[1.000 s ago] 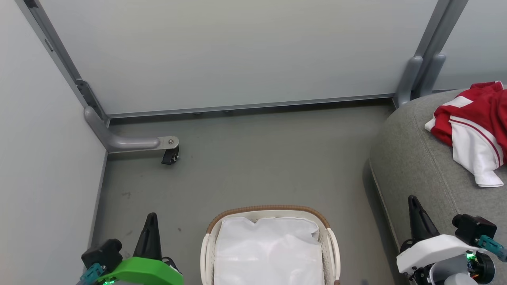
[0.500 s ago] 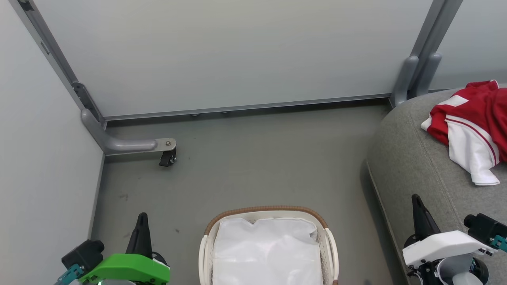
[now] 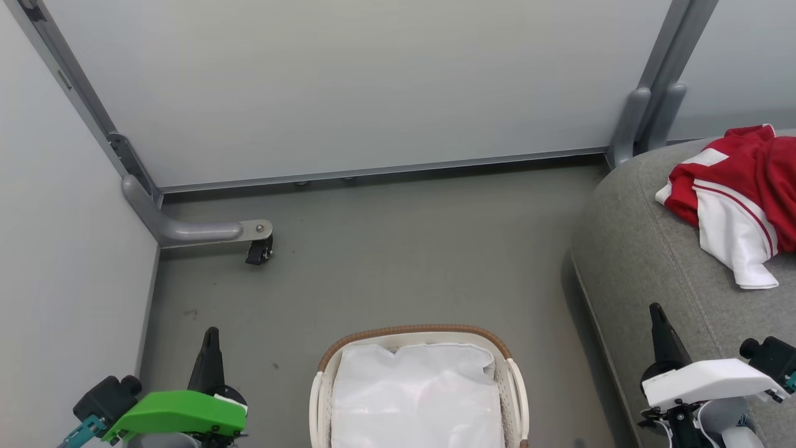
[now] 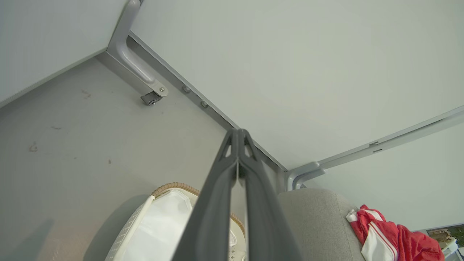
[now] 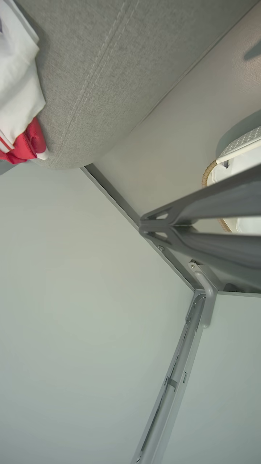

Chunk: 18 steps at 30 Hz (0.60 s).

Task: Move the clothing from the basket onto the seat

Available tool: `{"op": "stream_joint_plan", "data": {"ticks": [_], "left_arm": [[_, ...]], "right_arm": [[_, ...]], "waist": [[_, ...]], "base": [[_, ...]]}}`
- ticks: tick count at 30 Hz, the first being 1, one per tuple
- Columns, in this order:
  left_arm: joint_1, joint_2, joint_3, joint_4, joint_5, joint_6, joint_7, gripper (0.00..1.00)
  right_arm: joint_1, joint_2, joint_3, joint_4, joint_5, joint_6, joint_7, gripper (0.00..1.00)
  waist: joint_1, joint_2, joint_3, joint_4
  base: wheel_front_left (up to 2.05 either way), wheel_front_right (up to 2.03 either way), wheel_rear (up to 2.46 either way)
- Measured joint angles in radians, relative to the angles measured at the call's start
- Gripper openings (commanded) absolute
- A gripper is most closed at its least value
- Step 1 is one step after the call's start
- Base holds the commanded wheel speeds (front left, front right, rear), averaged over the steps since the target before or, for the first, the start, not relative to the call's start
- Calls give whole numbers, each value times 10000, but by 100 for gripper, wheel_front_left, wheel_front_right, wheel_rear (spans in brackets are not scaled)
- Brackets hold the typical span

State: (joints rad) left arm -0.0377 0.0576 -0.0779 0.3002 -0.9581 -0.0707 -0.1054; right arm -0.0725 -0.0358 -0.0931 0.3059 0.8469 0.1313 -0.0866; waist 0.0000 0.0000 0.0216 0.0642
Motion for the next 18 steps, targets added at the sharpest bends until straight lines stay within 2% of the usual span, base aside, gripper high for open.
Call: {"op": "stream_joint_plan", "data": {"ticks": [18], "left_arm": [[-171,25,454,-128,-1875,-165,533,0]], "right_arm": [[-57,-33,-54,-163,2134,0,570,0]], "waist": [[0,0,-39,-137]], "base": [[0,0,0]]}}
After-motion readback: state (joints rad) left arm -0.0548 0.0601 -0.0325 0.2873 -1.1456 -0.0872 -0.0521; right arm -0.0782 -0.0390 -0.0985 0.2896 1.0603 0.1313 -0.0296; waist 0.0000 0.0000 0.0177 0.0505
